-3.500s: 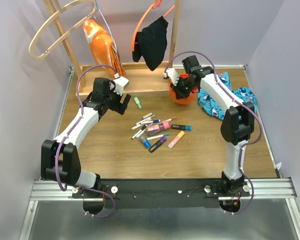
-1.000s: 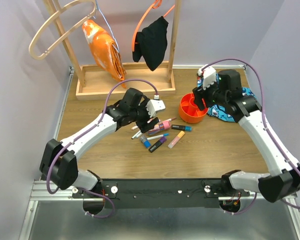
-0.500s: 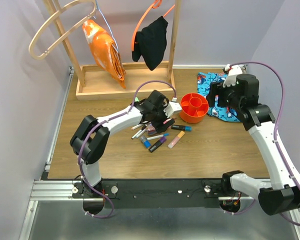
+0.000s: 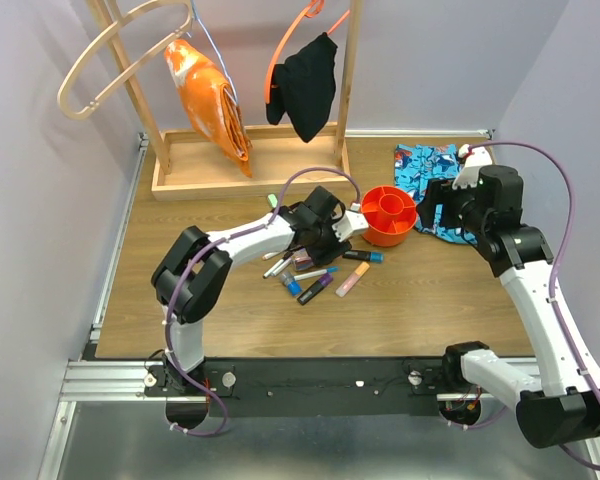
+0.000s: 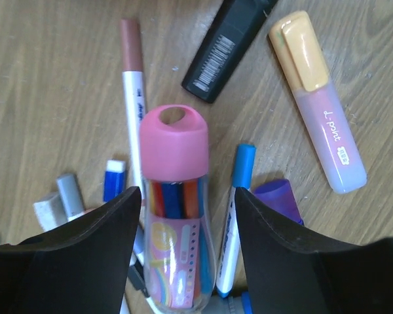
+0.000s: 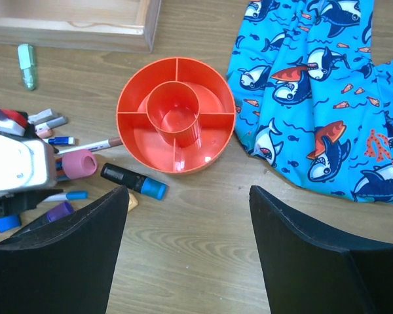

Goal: Sort the stationery into containers
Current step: Pick up the stationery from the center of the board.

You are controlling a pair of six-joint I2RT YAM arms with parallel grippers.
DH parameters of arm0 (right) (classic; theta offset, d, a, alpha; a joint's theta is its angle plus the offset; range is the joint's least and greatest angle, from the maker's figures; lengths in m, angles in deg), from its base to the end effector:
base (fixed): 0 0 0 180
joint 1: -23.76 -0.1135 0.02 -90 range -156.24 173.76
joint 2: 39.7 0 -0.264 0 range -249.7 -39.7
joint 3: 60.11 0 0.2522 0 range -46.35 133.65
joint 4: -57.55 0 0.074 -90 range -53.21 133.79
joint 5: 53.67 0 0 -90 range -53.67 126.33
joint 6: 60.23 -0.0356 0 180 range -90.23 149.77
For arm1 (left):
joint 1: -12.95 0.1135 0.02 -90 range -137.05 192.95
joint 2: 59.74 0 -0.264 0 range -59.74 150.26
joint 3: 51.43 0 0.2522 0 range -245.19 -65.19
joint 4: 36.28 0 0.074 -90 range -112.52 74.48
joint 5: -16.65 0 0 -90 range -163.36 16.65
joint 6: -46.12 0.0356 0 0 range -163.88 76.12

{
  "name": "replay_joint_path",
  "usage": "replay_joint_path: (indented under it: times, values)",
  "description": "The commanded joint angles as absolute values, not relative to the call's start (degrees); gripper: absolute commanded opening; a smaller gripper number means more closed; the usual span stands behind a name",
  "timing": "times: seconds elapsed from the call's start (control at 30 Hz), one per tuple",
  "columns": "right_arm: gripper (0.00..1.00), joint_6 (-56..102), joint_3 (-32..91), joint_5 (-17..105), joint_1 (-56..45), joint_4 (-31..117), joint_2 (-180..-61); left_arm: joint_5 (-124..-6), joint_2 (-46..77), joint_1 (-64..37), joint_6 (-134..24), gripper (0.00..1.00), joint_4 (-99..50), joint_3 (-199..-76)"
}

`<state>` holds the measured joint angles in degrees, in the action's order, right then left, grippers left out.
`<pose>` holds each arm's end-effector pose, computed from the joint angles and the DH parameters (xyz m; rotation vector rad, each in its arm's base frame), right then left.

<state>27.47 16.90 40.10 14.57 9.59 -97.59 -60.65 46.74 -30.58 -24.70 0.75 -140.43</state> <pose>0.2108 0.0365 0.3669 -0.1652 2.0719 0.1910 0.2836 -0.2802 0.2024 1.4022 2.1269 -0.4488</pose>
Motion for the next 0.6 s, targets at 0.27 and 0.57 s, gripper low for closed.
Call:
replay_joint_path:
  times: [0.27, 0.57]
  values:
    - [0.82, 25.47, 14.65, 42.39, 18.31, 9.51, -93.67, -65.27, 53.55, -32.58, -24.02, 0.64, 2.18, -143.77]
    - [0.81, 25.47, 13.95, 42.83, 18.84, 8.98, -92.97, -65.01, 51.2, -33.46, -23.58, 0.36, 3.23, -144.12]
